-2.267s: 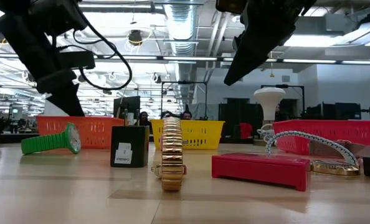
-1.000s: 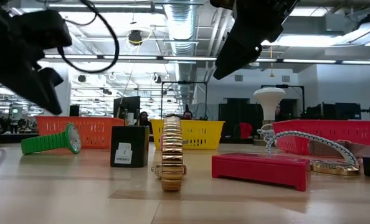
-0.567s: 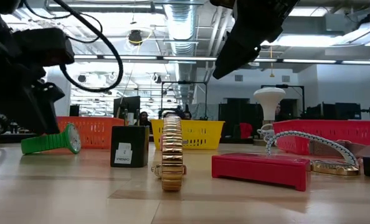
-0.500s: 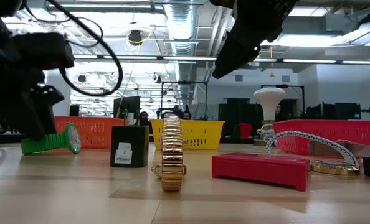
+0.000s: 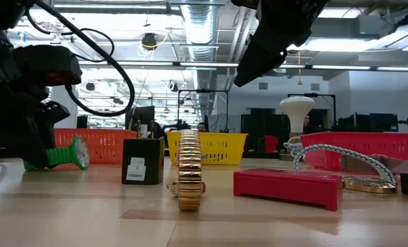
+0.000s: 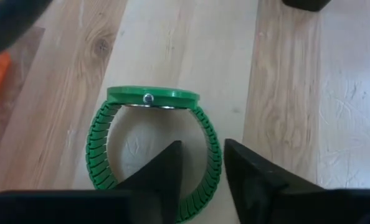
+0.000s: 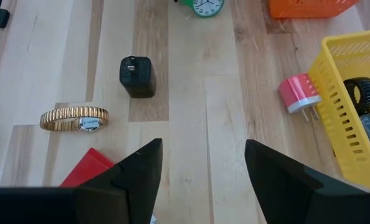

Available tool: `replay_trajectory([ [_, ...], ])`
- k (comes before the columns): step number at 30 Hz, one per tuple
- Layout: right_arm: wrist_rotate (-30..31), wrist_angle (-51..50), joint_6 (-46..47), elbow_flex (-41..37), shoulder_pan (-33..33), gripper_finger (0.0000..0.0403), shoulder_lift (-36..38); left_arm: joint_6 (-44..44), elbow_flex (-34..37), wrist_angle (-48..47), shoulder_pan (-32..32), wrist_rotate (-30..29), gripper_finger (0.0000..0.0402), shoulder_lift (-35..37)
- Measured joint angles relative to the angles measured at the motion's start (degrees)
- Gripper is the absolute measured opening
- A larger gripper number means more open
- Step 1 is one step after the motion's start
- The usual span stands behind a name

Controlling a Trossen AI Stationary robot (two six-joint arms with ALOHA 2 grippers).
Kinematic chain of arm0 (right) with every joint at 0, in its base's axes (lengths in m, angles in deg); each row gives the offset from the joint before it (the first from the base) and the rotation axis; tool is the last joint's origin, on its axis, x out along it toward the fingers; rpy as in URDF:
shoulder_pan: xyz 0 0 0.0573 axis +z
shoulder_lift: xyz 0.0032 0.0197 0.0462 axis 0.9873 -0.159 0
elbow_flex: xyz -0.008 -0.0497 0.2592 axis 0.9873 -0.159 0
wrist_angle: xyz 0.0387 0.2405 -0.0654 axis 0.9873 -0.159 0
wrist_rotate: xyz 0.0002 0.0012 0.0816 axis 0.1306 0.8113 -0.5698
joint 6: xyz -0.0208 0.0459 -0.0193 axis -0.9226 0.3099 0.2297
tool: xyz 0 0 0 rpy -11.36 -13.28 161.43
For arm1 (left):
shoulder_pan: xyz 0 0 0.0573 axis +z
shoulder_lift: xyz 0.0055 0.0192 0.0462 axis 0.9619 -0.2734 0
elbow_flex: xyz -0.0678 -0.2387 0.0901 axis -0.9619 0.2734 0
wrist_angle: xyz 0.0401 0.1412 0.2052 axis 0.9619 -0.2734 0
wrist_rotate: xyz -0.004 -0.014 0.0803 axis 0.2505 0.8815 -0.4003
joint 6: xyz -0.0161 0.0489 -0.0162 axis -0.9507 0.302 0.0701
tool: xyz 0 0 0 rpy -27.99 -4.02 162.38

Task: Pick & Place Office items
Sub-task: Put the green wristwatch into the yellow bin

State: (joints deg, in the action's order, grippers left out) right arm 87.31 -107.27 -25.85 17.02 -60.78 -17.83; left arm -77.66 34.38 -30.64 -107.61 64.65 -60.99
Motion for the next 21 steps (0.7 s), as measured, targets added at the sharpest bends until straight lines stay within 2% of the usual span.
replay_trajectory([
  [8, 0.0, 0.0, 0.0, 0.0, 0.0, 0.0219, 0.0, 0.0, 0.0, 0.9, 0.1, 0.0, 0.0013, 0.0],
  [13, 0.0, -0.9, -0.1, 0.0, 0.0, 0.0219, 0.0, 3.5, -2.2, 2.9, 0.8, 0.2, 0.0012, 0.0],
  [21, 0.0, -6.6, -0.4, 0.0, 0.0, 0.0219, 0.9, 23.2, -11.7, 3.3, 5.6, 0.1, 0.0009, 0.0],
])
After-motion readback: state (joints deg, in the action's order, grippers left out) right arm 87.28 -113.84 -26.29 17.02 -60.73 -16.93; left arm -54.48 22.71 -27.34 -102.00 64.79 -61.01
